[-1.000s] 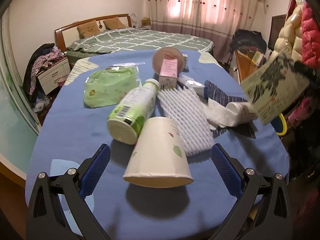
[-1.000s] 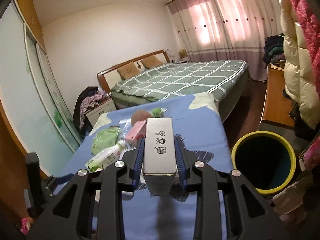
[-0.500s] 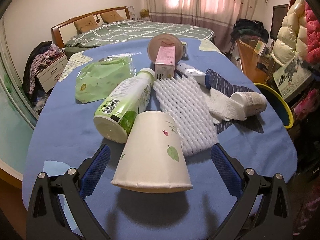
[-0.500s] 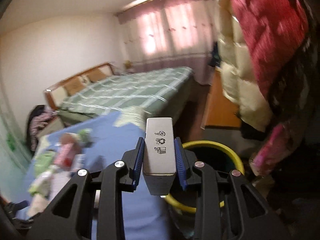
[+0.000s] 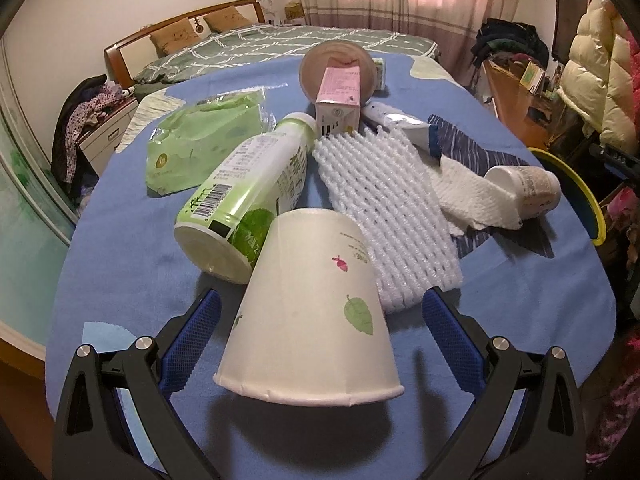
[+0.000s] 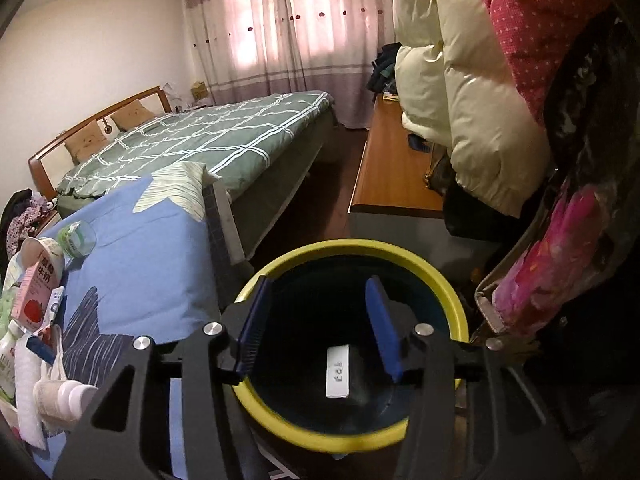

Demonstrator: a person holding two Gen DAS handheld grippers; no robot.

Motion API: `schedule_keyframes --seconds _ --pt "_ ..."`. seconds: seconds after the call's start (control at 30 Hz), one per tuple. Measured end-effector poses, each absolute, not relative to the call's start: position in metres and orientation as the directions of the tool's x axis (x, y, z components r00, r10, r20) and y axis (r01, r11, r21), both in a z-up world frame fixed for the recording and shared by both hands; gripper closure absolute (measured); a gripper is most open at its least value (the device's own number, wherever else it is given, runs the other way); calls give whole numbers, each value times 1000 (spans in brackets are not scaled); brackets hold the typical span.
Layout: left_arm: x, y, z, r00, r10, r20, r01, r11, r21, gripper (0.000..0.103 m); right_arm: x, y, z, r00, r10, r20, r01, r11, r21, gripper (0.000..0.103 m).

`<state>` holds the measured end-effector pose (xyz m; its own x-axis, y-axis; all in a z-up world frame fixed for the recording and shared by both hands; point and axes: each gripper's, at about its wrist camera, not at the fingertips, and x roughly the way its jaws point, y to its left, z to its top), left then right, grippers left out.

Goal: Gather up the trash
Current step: 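Carry the white box with the right gripper and drop it into the yellow-rimmed bin, then grasp the white paper cup with the left gripper and carry it over the bin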

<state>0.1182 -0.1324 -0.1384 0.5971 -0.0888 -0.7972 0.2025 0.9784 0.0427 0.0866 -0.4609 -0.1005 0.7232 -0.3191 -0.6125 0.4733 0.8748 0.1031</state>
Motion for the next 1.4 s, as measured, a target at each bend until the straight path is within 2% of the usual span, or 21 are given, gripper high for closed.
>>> schedule_keyframes --seconds 0.13,0.27,0.37,0.6,0.73,1.07,1.2,1.4 --pt "117 -129 -137 605 -75 -793 201 978 61 5 82 -460 -103 724 -304 -619 469 875 118 53" --pt "116 -124 -136 598 -85 -797 206 977 51 24 80 -457 -105 725 -281 -629 455 881 131 53" --pt "116 -120 -139 578 -104 -809 220 975 33 28 79 -454 -105 728 -263 -633 443 885 142 52" --pt "110 -126 -140 587 -92 -804 255 964 76 29 74 -447 -105 735 -231 -637 419 894 159 52" --pt "108 -124 -134 594 -112 -796 267 962 64 36 69 -445 -107 736 -214 -642 411 895 173 52" --pt "93 -124 -93 652 -152 -743 303 951 71 39 55 -455 -107 747 -205 -633 422 882 212 52" --pt "94 -138 -73 677 -190 -711 341 937 73 39 49 -458 -106 751 -210 -626 427 878 218 52" --pt "115 -191 -54 664 -320 -676 459 888 31 39 36 -464 -105 750 -230 -620 443 871 213 52"
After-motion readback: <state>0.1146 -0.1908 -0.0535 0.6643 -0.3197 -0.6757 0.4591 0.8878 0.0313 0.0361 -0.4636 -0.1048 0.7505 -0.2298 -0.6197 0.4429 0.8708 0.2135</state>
